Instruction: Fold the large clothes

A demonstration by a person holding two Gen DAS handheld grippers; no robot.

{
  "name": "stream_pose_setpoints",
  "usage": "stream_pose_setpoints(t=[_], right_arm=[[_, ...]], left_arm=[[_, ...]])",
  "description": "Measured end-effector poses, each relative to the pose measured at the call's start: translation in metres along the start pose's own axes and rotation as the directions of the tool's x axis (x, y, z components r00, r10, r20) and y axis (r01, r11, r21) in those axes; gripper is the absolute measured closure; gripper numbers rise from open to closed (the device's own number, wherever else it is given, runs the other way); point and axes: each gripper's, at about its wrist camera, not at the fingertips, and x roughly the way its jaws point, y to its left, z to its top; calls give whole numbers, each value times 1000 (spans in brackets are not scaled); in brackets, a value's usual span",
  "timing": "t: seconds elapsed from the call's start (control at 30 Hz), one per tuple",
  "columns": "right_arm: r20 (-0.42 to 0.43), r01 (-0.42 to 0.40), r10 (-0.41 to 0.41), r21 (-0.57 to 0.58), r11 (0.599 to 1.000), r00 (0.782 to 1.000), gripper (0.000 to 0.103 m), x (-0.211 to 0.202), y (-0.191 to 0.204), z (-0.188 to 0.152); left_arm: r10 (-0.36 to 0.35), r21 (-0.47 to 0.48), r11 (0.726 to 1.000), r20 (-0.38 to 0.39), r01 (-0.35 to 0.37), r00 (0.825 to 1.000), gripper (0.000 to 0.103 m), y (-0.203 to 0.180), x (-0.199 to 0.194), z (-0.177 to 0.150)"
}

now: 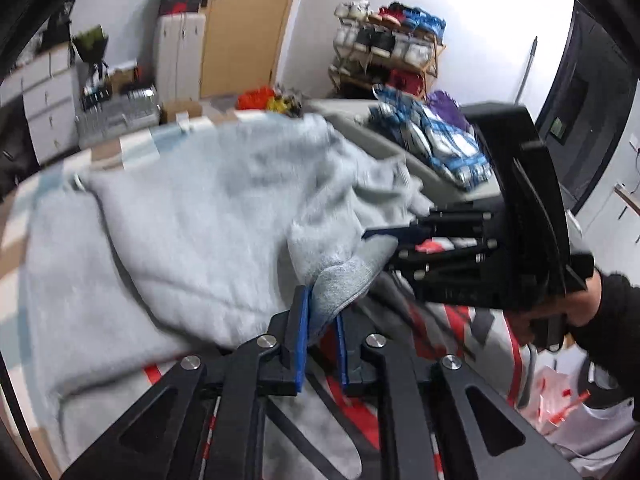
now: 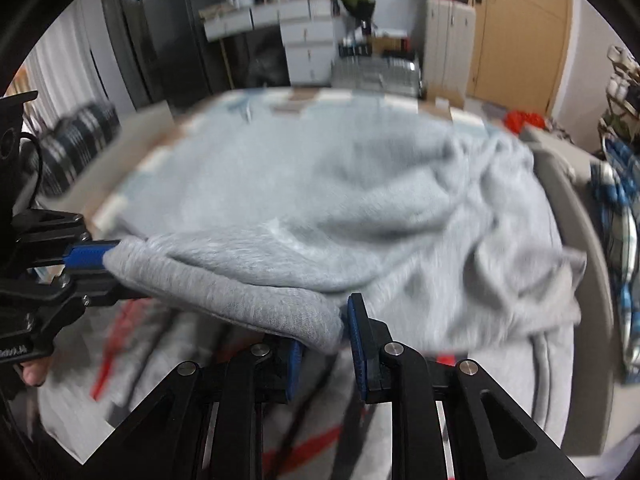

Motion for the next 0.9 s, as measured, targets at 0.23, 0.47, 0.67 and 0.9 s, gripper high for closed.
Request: stream_pose_setpoints(t=[0.23, 0.47, 0.67, 0.9], right_arm=[[-131, -43, 44, 8, 999, 990, 33, -10, -13, -17], [18, -77, 75, 92, 993, 997, 9, -59, -45, 7], [32, 6, -12, 177, 984, 999, 5, -17, -65, 75], [-35, 151, -147, 125, 981, 988, 79, 44, -58, 100]], left_arm=[[-24, -88, 996, 67, 30, 997, 58, 21, -24, 17], [-33, -233, 968, 248, 93, 968, 35, 43, -62, 13], [8, -206, 978, 207, 36, 978, 35, 38, -56, -9], [76, -113, 992, 128, -61, 989, 35, 24, -41, -27]])
